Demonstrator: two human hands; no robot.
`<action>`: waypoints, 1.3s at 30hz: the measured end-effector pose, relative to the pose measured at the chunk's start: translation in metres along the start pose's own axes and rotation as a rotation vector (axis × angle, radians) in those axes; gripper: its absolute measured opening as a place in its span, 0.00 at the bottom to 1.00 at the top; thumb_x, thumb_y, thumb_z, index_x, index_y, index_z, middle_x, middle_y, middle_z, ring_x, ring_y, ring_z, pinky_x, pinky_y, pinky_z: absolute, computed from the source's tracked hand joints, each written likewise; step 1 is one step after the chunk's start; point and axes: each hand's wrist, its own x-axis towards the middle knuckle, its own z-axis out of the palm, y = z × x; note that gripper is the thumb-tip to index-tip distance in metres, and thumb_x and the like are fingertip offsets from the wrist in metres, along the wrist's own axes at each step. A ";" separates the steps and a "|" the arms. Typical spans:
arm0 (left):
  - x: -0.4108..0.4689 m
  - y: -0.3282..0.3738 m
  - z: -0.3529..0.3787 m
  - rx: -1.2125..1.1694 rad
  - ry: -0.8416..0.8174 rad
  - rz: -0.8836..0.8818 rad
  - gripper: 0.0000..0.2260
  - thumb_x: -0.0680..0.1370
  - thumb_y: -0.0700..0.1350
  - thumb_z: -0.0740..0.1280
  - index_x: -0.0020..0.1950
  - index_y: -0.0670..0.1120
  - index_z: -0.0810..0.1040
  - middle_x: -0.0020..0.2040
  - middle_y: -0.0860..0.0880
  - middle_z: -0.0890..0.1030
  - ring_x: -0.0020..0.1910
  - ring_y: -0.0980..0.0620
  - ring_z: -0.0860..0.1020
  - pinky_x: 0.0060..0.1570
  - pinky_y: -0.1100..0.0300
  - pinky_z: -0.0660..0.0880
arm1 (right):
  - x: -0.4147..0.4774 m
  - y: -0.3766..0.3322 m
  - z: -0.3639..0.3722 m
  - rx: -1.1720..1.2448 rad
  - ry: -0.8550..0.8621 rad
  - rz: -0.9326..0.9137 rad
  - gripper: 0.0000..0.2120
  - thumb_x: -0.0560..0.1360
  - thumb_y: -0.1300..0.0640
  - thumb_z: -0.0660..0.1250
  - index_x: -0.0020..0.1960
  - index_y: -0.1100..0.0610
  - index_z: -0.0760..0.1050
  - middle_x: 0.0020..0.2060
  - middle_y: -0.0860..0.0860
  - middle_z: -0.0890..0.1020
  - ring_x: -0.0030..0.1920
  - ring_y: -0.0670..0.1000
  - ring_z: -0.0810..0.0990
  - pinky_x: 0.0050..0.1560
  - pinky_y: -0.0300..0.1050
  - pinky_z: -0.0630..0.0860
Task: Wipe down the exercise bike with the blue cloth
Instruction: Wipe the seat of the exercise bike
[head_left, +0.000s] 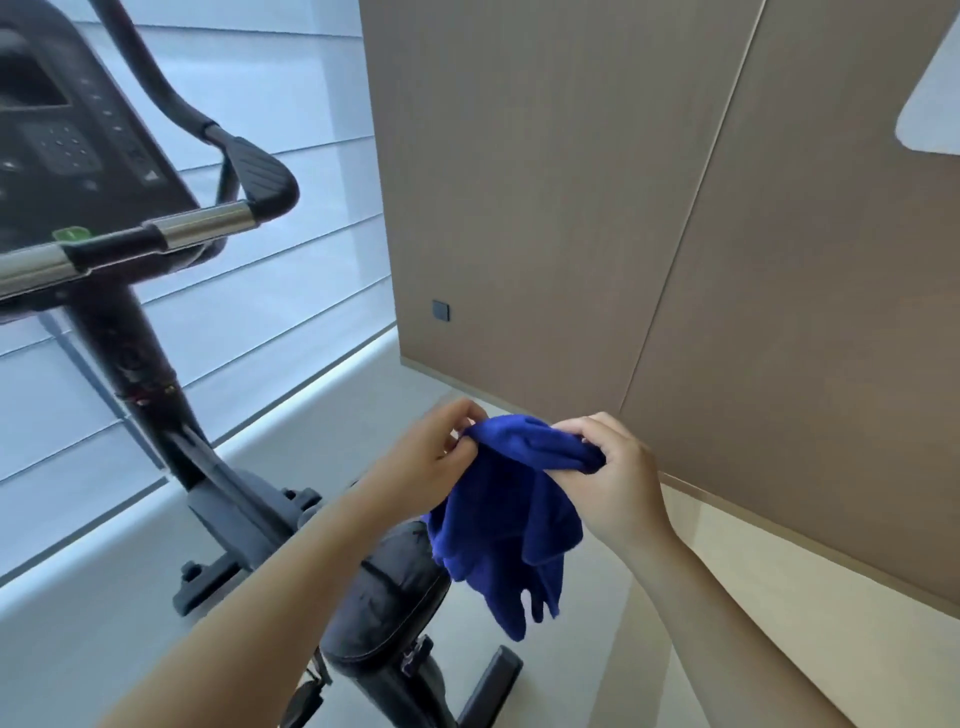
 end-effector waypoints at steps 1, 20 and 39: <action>-0.003 -0.003 -0.009 0.021 0.043 0.000 0.12 0.76 0.39 0.57 0.47 0.57 0.72 0.45 0.55 0.77 0.38 0.61 0.74 0.39 0.72 0.69 | 0.003 -0.002 0.008 0.012 -0.010 -0.017 0.14 0.67 0.63 0.71 0.40 0.44 0.78 0.39 0.42 0.78 0.40 0.44 0.78 0.38 0.31 0.72; -0.064 -0.154 0.002 0.276 -0.405 -0.275 0.22 0.71 0.37 0.58 0.63 0.52 0.74 0.65 0.51 0.68 0.65 0.51 0.67 0.64 0.62 0.62 | -0.032 0.070 0.146 -0.391 -0.734 0.233 0.28 0.57 0.41 0.76 0.56 0.44 0.73 0.50 0.42 0.65 0.52 0.43 0.67 0.52 0.36 0.67; -0.069 -0.195 0.037 0.550 -0.522 -0.239 0.26 0.81 0.54 0.47 0.76 0.48 0.43 0.78 0.50 0.46 0.76 0.51 0.45 0.75 0.55 0.45 | -0.064 0.078 0.210 -0.752 -0.833 0.245 0.31 0.80 0.48 0.49 0.75 0.53 0.35 0.75 0.52 0.35 0.74 0.54 0.33 0.73 0.57 0.43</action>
